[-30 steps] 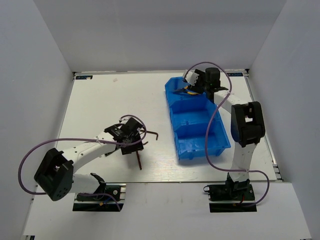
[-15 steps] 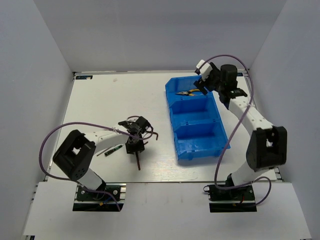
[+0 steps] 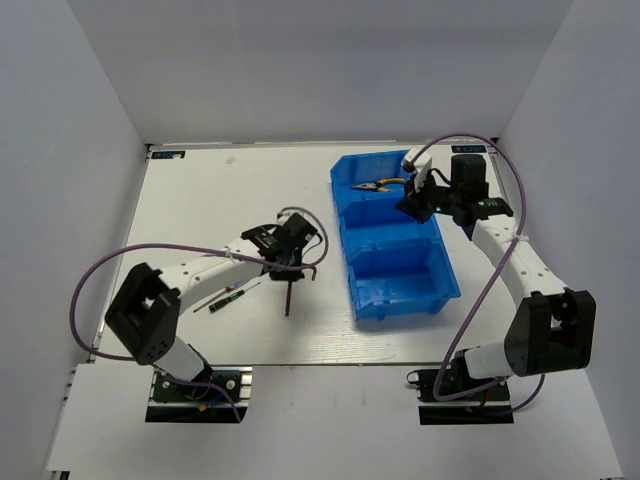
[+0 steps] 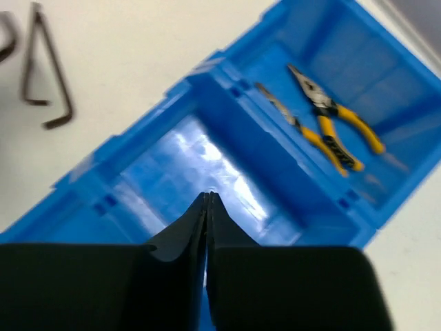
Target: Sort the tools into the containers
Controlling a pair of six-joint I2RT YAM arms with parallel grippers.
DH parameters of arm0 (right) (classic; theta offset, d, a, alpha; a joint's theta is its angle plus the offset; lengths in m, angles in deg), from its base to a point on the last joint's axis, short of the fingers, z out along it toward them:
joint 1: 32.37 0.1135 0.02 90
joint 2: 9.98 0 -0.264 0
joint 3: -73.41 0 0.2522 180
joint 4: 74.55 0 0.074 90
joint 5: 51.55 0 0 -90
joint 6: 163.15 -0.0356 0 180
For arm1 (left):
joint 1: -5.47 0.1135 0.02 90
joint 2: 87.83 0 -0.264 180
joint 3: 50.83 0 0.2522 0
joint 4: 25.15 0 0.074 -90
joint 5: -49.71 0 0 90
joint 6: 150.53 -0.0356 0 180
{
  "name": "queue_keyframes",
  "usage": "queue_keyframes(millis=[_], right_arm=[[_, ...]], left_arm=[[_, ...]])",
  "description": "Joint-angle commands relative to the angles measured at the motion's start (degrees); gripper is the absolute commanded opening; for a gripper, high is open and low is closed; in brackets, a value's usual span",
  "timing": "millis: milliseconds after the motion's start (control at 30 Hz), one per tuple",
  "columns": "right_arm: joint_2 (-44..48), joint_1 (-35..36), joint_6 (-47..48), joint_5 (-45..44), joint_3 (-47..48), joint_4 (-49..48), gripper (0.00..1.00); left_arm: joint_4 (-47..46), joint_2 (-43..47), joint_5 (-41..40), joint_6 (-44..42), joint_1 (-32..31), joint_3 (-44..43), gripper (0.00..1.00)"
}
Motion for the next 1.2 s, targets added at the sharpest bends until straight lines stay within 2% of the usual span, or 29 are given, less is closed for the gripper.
queue_keyframes(millis=[0,33,67,100,200,400,533,567,600,633,667,700,733,767,800,867,900,967,1000,1033,1067,1100,1133,1167], right_arm=[[2.6,-1.7,-0.6,11.2,0.4,5.6,0.00],[2.6,-1.8,0.4,14.8,0.6,7.1,0.00],[2.4,-2.5,0.8,15.5,0.7,7.9,0.00],[2.4,-2.6,1.0,15.9,1.2,9.7,0.00],[2.9,-3.6,1.3,16.6,2.0,12.3,0.00],[8.5,-6.4,3.3,16.3,-1.4,13.4,0.00],[11.8,-7.9,3.1,15.3,-3.8,13.0,0.00],[13.1,-8.3,2.4,15.4,-4.7,12.9,0.13],[13.4,-8.8,2.6,15.4,-5.1,13.1,0.28],[13.6,-8.8,2.6,15.4,-5.1,13.4,0.43],[13.9,-9.1,2.3,15.5,-5.1,14.4,0.53],[14.1,-9.4,2.2,15.7,-5.1,15.3,0.62],[14.0,-9.3,2.8,16.5,-5.0,15.7,0.64],[14.1,-9.5,3.0,17.6,-5.0,16.0,0.64],[14.0,-9.6,3.2,18.0,-4.9,16.6,0.64],[13.1,-9.7,3.1,20.5,-4.5,16.5,0.56],[12.8,-9.7,2.1,21.0,-4.0,16.4,0.42],[11.3,-9.5,1.3,22.9,-3.3,16.0,0.21],[10.7,-9.4,0.8,23.0,-3.2,16.0,0.12],[8.7,-7.4,0.7,23.4,-3.0,15.8,0.01],[7.9,-6.4,0.2,23.0,-2.3,16.0,0.00],[6.9,-5.1,0.7,22.2,-0.7,16.5,0.00],[3.0,-1.0,2.9,17.9,0.4,19.8,0.02],[1.5,3.5,3.1,16.2,2.9,20.3,0.05]], left_arm=[[-12.5,6.9,3.2,-19.9,-1.2,-5.9,0.00],[-15.8,6.9,4.7,-23.8,-1.2,-6.6,0.00],[-22.1,6.1,7.1,-27.9,-1.2,-7.3,0.00],[-25.4,5.2,11.7,-35.6,-1.2,-8.2,0.00],[-34.4,-0.8,19.2,-47.7,-1.2,-12.9,0.00],[-35.4,-18.6,27.6,-60.2,0.0,-29.7,0.00],[-34.8,-26.3,28.9,-60.8,0.0,-39.8,0.00],[-34.3,-27.4,28.9,-60.8,0.0,-41.2,0.00],[-33.4,-28.5,28.3,-60.8,0.0,-42.4,0.06],[-33.4,-29.2,28.3,-59.2,0.0,-43.8,0.18],[-33.4,-29.7,27.4,-58.4,0.0,-43.8,0.46],[-33.4,-29.7,26.7,-57.6,0.0,-43.8,0.54],[-33.4,-29.2,26.2,-56.2,0.0,-43.8,0.59],[-33.9,-28.7,25.2,-55.5,0.0,-43.8,0.68],[-33.9,-26.9,24.0,-54.7,0.0,-43.8,0.72],[-35.2,-24.2,21.3,-52.0,0.0,-42.3,0.72],[-36.9,-20.0,18.5,-51.1,0.5,-39.6,0.72],[-38.4,-14.5,13.1,-48.4,0.5,-35.6,0.74],[-38.4,-11.5,10.1,-46.8,0.5,-30.8,0.70],[-37.9,-8.4,3.5,-44.7,1.1,-28.2,0.63],[-36.3,-2.3,0.6,-39.1,1.1,-25.8,0.56],[-34.0,0.5,-2.5,-35.3,2.0,-23.4,0.41],[-31.1,3.0,-7.0,-31.7,2.5,-18.9,0.31],[-25.6,5.3,-7.9,-25.7,3.0,-16.5,0.24]])
